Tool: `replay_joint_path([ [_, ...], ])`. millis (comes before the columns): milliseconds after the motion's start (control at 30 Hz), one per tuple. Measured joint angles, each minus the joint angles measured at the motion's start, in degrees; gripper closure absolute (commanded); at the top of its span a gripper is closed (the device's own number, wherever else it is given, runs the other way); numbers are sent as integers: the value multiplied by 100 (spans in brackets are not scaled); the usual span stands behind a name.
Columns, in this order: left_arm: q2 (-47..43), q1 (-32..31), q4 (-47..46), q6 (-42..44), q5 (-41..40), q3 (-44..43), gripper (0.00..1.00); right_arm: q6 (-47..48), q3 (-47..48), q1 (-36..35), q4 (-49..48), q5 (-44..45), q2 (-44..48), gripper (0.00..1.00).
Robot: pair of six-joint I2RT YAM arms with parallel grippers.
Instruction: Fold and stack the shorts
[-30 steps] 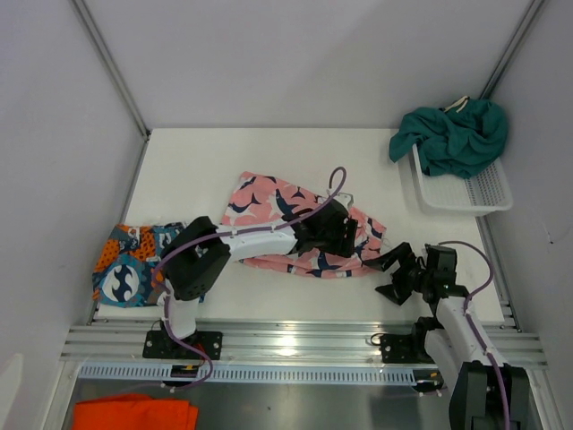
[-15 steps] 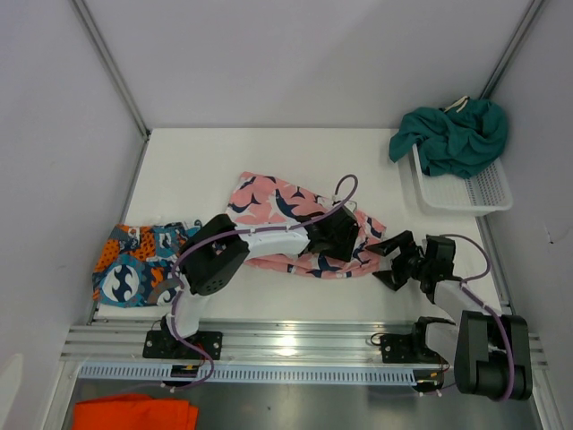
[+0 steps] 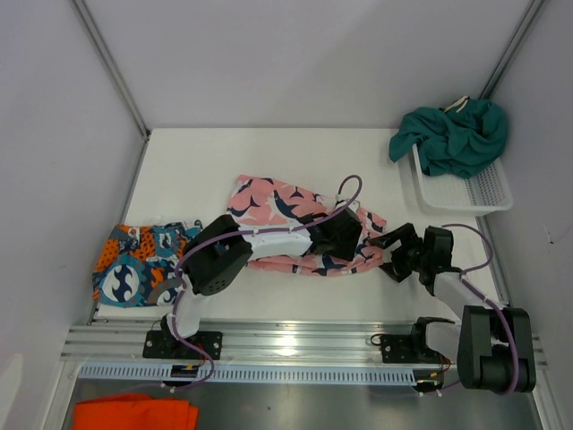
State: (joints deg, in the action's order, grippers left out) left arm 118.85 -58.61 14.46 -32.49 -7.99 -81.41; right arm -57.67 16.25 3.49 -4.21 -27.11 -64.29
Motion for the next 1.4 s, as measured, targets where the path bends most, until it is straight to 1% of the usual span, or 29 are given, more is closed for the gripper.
replay_joint_path([
  [100, 11, -4, -72, 13, 4, 0, 35, 74, 83, -131, 50, 249, -22, 9],
  [133, 15, -7, -85, 22, 4, 0, 35, 79, 107, -162, 37, 291, -61, 15],
  [167, 20, -7, -101, 33, 7, 0, 35, 90, 131, -179, -2, 319, -125, 18],
  [200, 26, -9, -122, 55, 7, 0, 35, 94, 155, -195, -37, 365, -210, 24],
  [233, 33, -13, -146, 70, 2, 0, 35, 101, 170, -195, -61, 380, -264, 38],
  [333, 50, -20, -208, 116, 0, 0, 35, 179, 179, -205, 7, 584, -374, 56],
  [400, 52, -22, -236, 131, -2, 0, 35, 223, 177, -216, 79, 741, -367, 58],
  [433, 52, -24, -243, 138, 0, 2, 35, 229, 177, -229, 118, 811, -350, 69],
  [500, 52, -26, -258, 151, 0, 7, 35, 245, 170, -260, 179, 922, -267, 79],
  [533, 52, -28, -262, 151, 0, 7, 35, 256, 157, -269, 197, 970, -210, 87],
  [567, 52, -28, -267, 151, 0, 7, 35, 249, 144, -284, 201, 997, -157, 88],
  [633, 52, -31, -273, 153, 0, 7, 35, 258, 140, -302, 238, 1043, -90, 99],
  [733, 48, -39, -308, 160, -4, 28, 34, 330, 144, -306, 328, 1119, -9, 100],
  [800, -20, -52, -459, 184, -42, 170, 32, 378, 160, -315, 444, 1154, 46, 100],
  [900, -310, -87, -691, 348, -72, 621, 29, 494, 317, -442, 782, 1198, 98, 100],
  [967, -557, -120, -791, 542, -105, 964, 24, 608, 525, -518, 1060, 1217, 111, 100],
  [1067, -949, -195, -960, 868, -243, 1451, 23, 844, 925, -623, 1460, 1290, 120, 100],
  [1233, -1554, -511, -1495, 1386, -570, 2079, 19, 1281, 1703, -892, 1958, 1486, 42, 100],
  [1400, -1832, -894, -2006, 1779, -839, 2337, 17, 1486, 1926, -1174, 2138, 1622, -151, 100],
])
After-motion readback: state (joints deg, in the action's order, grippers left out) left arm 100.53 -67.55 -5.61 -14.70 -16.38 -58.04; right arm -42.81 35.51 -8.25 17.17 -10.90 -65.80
